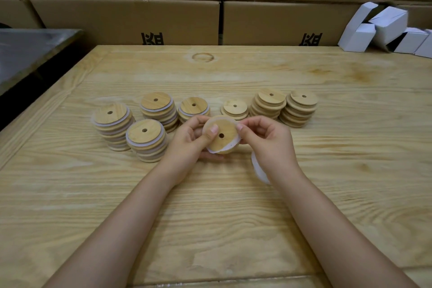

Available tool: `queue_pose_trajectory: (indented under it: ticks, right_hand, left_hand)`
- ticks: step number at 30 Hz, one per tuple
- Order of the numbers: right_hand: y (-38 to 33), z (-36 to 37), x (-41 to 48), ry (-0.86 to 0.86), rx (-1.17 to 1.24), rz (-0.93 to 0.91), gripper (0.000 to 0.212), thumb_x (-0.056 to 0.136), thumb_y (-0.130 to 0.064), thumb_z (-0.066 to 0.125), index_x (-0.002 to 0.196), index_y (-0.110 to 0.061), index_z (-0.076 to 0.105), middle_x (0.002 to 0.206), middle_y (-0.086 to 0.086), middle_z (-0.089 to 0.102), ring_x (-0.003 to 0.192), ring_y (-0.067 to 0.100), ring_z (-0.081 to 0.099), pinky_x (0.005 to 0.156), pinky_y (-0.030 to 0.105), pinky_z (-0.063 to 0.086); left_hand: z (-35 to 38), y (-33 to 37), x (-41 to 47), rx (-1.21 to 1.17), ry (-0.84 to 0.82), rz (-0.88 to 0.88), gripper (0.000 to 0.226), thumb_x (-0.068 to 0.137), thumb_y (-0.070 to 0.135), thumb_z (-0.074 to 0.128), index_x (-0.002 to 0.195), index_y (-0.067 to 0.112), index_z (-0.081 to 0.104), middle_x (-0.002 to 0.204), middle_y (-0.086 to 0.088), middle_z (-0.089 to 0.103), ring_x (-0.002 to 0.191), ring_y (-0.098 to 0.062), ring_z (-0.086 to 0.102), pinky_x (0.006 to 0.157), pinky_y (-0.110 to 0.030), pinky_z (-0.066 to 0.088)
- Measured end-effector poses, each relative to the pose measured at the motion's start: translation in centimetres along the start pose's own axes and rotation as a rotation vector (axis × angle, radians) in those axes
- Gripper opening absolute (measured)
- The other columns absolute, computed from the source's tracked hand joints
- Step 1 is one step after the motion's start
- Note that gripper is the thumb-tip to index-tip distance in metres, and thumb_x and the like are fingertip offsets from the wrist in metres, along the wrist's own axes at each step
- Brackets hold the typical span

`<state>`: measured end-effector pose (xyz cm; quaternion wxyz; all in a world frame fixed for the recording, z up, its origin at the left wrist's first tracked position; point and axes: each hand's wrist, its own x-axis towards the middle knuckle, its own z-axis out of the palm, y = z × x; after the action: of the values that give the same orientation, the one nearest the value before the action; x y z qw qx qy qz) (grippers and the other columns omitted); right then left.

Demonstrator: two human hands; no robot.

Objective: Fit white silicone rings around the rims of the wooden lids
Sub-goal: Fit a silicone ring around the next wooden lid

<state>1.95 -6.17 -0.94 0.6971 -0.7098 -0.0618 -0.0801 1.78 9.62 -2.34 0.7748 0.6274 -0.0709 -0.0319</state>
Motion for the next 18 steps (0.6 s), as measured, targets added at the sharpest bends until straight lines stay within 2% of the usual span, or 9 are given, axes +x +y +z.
queue_pose_trajectory:
  ticks: [3, 6, 9, 12, 15, 18]
  right_hand:
    - [-0.33, -0.15, -0.02, 0.020, -0.043, -0.035, 0.017, 0.084, -0.003, 0.065, 0.076, -0.018, 0.066, 0.073, -0.003, 0.068, 0.071, 0.006, 0.063, 0.068, 0.018, 0.052]
    - [-0.30, -0.07, -0.21, -0.009, -0.166, -0.076, 0.017, 0.084, -0.008, 0.066, 0.076, -0.023, 0.065, 0.074, -0.008, 0.067, 0.071, 0.006, 0.063, 0.067, 0.022, 0.052]
    - [-0.26, 0.01, -0.31, 0.014, -0.259, -0.101, 0.014, 0.081, -0.016, 0.070, 0.076, -0.027, 0.065, 0.074, -0.008, 0.068, 0.071, 0.011, 0.065, 0.066, 0.028, 0.053]
    - [-0.24, 0.15, -0.51, 0.064, -0.322, -0.168, 0.012, 0.080, -0.020, 0.072, 0.075, -0.028, 0.065, 0.071, -0.012, 0.067, 0.066, 0.003, 0.062, 0.064, 0.022, 0.052]
    - [-0.22, 0.31, -0.65, 0.086, -0.363, -0.220, 0.010, 0.081, -0.019, 0.071, 0.075, -0.026, 0.066, 0.071, -0.015, 0.067, 0.068, 0.000, 0.063, 0.066, 0.018, 0.051]
    - [-0.04, 0.42, -0.44, 0.093, -0.270, -0.158, 0.022, 0.081, -0.015, 0.071, 0.068, -0.031, 0.064, 0.069, -0.017, 0.068, 0.069, 0.000, 0.065, 0.068, 0.017, 0.051]
  left_hand:
    - [0.19, -0.15, -0.15, 0.116, -0.069, -0.005, 0.025, 0.076, 0.021, 0.063, 0.097, 0.008, 0.060, 0.079, -0.004, 0.070, 0.074, -0.016, 0.068, 0.062, -0.033, 0.059]
    - [0.40, -0.27, -0.24, 0.170, -0.107, 0.000, 0.019, 0.079, 0.019, 0.062, 0.095, 0.009, 0.062, 0.077, -0.004, 0.071, 0.070, -0.018, 0.068, 0.058, -0.030, 0.058]
    - [0.42, -0.22, -0.29, 0.137, -0.064, 0.001, 0.025, 0.077, 0.021, 0.061, 0.099, 0.009, 0.059, 0.075, -0.002, 0.072, 0.068, -0.022, 0.068, 0.054, -0.030, 0.057]
    - [0.44, -0.23, -0.32, 0.109, -0.028, 0.017, 0.018, 0.084, 0.010, 0.059, 0.101, 0.007, 0.058, 0.076, -0.003, 0.072, 0.069, -0.021, 0.069, 0.056, -0.031, 0.058]
    - [0.59, -0.17, -0.26, 0.096, -0.005, 0.025, 0.013, 0.088, 0.001, 0.055, 0.100, 0.006, 0.057, 0.079, -0.007, 0.070, 0.070, -0.020, 0.069, 0.061, -0.033, 0.059]
    - [0.68, -0.15, -0.16, 0.087, 0.013, 0.032, 0.014, 0.089, -0.002, 0.052, 0.099, 0.007, 0.055, 0.084, -0.010, 0.067, 0.069, -0.017, 0.069, 0.059, -0.030, 0.059]
